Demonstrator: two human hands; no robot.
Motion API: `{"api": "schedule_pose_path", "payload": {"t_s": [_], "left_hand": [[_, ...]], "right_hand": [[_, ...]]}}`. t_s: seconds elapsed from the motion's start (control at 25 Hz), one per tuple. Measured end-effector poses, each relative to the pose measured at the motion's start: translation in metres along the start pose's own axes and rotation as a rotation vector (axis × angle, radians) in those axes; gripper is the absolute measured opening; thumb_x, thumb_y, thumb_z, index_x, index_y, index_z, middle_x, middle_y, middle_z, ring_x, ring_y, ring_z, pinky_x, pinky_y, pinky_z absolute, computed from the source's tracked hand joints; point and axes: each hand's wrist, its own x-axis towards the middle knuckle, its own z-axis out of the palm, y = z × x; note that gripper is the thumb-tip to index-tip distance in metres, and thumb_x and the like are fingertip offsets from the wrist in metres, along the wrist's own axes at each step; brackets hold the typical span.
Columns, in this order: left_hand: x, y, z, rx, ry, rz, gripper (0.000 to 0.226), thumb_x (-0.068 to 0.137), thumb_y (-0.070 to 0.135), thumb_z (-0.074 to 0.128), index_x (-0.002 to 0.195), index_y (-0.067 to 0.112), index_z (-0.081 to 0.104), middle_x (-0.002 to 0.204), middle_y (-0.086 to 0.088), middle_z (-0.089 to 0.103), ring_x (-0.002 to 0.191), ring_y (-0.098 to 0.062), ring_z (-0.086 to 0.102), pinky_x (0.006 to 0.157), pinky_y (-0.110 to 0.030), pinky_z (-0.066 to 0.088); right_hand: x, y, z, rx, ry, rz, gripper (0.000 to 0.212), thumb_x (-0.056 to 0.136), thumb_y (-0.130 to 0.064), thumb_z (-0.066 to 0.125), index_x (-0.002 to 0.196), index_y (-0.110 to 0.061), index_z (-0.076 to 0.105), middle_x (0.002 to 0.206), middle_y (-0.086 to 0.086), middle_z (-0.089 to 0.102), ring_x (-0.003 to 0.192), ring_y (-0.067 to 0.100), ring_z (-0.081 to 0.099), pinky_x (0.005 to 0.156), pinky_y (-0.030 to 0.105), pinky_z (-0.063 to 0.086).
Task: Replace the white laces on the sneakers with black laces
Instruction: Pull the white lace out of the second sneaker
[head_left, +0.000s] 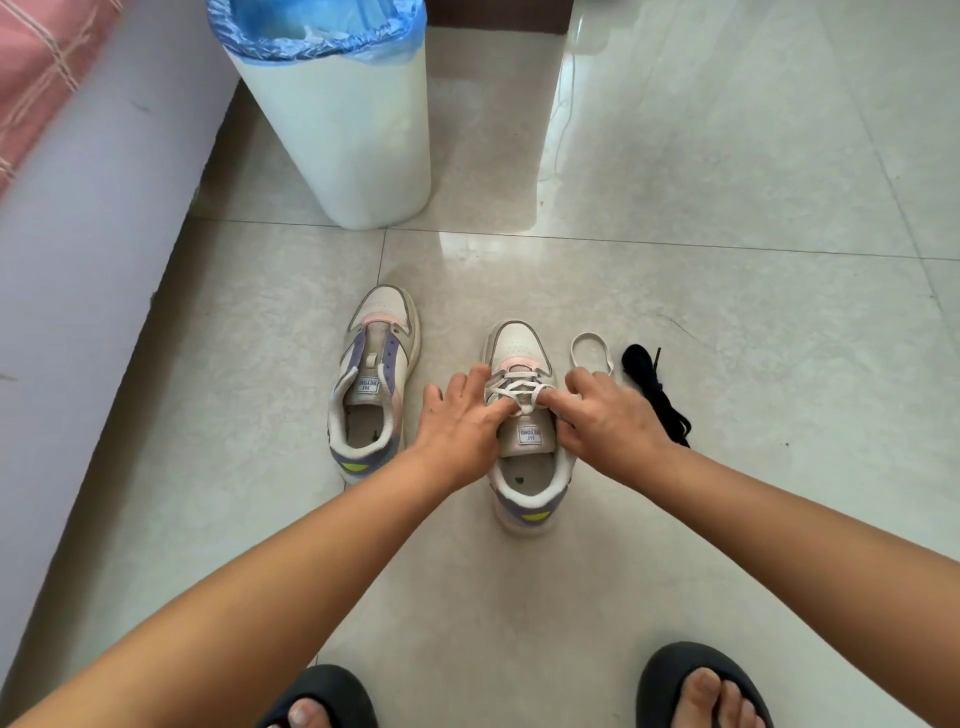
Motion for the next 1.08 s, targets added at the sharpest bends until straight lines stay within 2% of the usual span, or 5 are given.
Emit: {"api": "schedule_pose_path", "payload": {"t_s": [0.16, 0.28, 0.48, 0.76, 1.08], "left_hand": [[0.010, 0.005, -0.003, -0.236, -0.119, -0.078, 0.027, 0.090, 0.026, 0.050, 0.117, 0.029, 0.053, 0.127, -0.005, 0.033, 0.116, -0.023, 0.035, 0.092, -0.038, 0.029], [0.013, 0.001, -0.002, -0.877, -0.163, -0.237, 0.024, 0.080, 0.005, 0.056, 0.094, 0.024, 0.058, 0.113, -0.004, 0.034, 0.108, -0.019, 0.041, 0.094, -0.028, 0.037], [0.009, 0.006, -0.011, -1.596, -0.291, -0.460, 0.016, 0.060, 0.015, 0.060, 0.074, 0.023, 0.056, 0.080, 0.001, 0.053, 0.075, -0.014, 0.046, 0.064, -0.025, 0.037], [0.012, 0.002, -0.019, -1.844, -0.352, -0.664, 0.038, 0.092, 0.045, 0.039, 0.064, 0.023, 0.053, 0.065, 0.008, 0.050, 0.066, -0.006, 0.044, 0.063, -0.028, 0.034], [0.012, 0.008, -0.023, -1.606, -0.395, -0.629, 0.027, 0.092, 0.040, 0.048, 0.074, 0.022, 0.056, 0.079, 0.007, 0.058, 0.084, -0.009, 0.051, 0.073, -0.030, 0.039]], "right_hand": [[0.011, -0.012, -0.007, -0.132, -0.139, 0.025, 0.038, 0.059, -0.025, 0.078, 0.095, -0.021, 0.069, 0.090, 0.011, 0.060, 0.079, 0.030, 0.060, 0.055, 0.033, 0.042], [0.017, -0.011, -0.009, 0.186, -0.453, 0.252, 0.030, 0.082, -0.022, 0.059, 0.112, -0.023, 0.055, 0.110, 0.007, 0.045, 0.107, 0.026, 0.044, 0.076, 0.031, 0.036], [0.018, -0.007, -0.014, 1.121, -0.434, 0.613, 0.027, 0.078, 0.003, 0.058, 0.079, -0.023, 0.053, 0.075, 0.002, 0.043, 0.060, 0.010, 0.037, 0.053, 0.016, 0.033], [0.016, -0.004, -0.021, 1.632, -0.420, 1.117, 0.035, 0.093, -0.042, 0.044, 0.066, -0.021, 0.052, 0.068, -0.009, 0.056, 0.071, 0.010, 0.045, 0.067, 0.026, 0.036], [0.010, -0.003, -0.021, 1.577, -0.476, 1.097, 0.030, 0.093, -0.038, 0.049, 0.071, -0.019, 0.056, 0.080, -0.002, 0.057, 0.075, 0.012, 0.047, 0.074, 0.029, 0.040]]}}
